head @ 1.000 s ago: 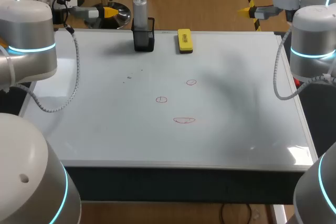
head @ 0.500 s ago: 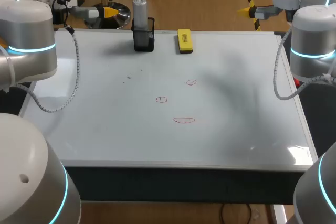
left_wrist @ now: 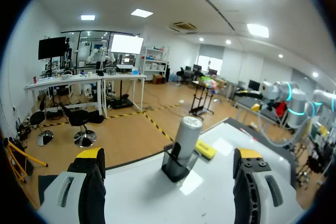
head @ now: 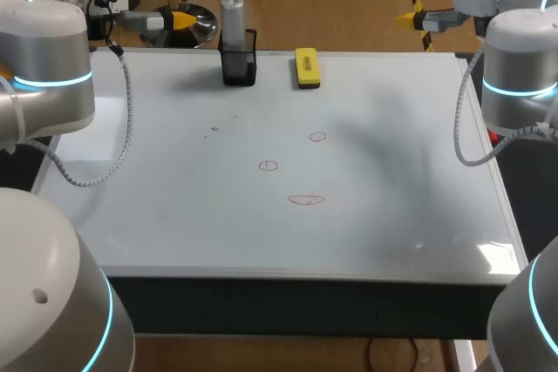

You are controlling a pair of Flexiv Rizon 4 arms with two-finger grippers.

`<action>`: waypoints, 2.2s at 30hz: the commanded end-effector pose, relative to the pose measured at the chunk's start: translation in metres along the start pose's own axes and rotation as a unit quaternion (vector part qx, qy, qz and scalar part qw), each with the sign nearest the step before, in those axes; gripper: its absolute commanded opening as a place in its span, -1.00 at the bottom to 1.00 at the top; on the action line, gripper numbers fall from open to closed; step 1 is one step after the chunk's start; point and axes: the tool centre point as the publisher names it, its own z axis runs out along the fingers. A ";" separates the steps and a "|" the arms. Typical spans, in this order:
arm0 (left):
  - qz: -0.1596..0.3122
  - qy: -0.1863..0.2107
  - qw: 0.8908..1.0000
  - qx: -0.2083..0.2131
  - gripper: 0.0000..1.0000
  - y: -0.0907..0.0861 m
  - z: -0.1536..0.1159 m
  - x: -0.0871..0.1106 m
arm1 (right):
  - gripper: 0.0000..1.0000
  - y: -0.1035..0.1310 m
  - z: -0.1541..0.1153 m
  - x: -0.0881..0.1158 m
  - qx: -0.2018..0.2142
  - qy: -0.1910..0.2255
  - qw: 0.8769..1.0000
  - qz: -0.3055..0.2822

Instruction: Pick up the inspection probe, press it on each red-marked spot on the whiteboard one by one, put down the probe, pick up the eraser, and wipe off all the red marks.

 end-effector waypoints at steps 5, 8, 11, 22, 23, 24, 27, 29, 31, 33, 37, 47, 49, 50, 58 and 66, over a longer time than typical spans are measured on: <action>0.000 0.000 1.000 0.000 1.00 0.000 0.000 0.000 | 1.00 0.000 0.000 0.000 0.001 0.001 1.000 0.000; 0.000 0.000 1.000 0.000 1.00 0.000 0.000 0.000 | 1.00 0.000 0.000 0.000 0.001 0.001 1.000 0.000; 0.000 0.000 1.000 0.000 1.00 0.000 0.000 0.000 | 1.00 0.000 0.000 0.000 0.001 0.001 1.000 0.000; 0.000 0.000 1.000 0.000 1.00 0.000 0.000 0.000 | 1.00 0.000 0.000 0.000 0.001 0.001 1.000 0.000; 0.000 0.000 1.000 0.000 1.00 0.000 0.000 0.000 | 1.00 0.000 0.000 0.000 0.001 0.001 1.000 0.000; 0.000 0.000 1.000 0.000 1.00 0.000 0.000 0.000 | 1.00 0.000 0.000 0.000 0.001 0.001 1.000 0.000; 0.000 0.000 1.000 0.000 1.00 0.000 0.000 0.000 | 1.00 0.000 0.000 0.000 0.001 0.001 1.000 0.000; 0.000 0.000 1.000 0.000 1.00 0.000 0.000 0.000 | 1.00 0.000 0.000 0.000 0.001 0.001 1.000 0.000; 0.000 0.000 1.000 0.000 1.00 0.000 0.000 0.000 | 1.00 0.000 0.000 0.000 0.001 0.001 1.000 0.000; 0.000 0.000 1.000 0.000 1.00 0.000 0.000 0.000 | 1.00 0.000 0.000 0.000 0.001 0.001 1.000 0.000; 0.000 0.000 1.000 0.000 1.00 0.000 0.000 0.000 | 1.00 0.000 0.000 0.000 0.001 0.001 1.000 0.000; 0.054 0.074 0.996 -0.001 1.00 -0.014 0.019 0.003 | 1.00 0.000 0.000 0.000 0.001 0.001 1.000 0.000; 0.070 0.093 0.993 0.006 1.00 -0.019 0.025 0.003 | 1.00 0.000 0.000 0.000 0.001 0.001 1.000 0.000; 0.076 0.106 0.991 0.012 1.00 -0.022 0.028 0.003 | 1.00 0.000 0.000 0.000 0.001 0.001 1.000 0.000; 0.126 0.210 0.968 0.050 1.00 -0.038 0.052 0.007 | 1.00 0.000 0.000 0.000 0.001 0.001 1.000 0.000; 0.148 0.273 0.946 0.095 1.00 -0.053 0.077 0.017 | 1.00 0.000 0.000 0.000 0.001 0.001 1.000 0.000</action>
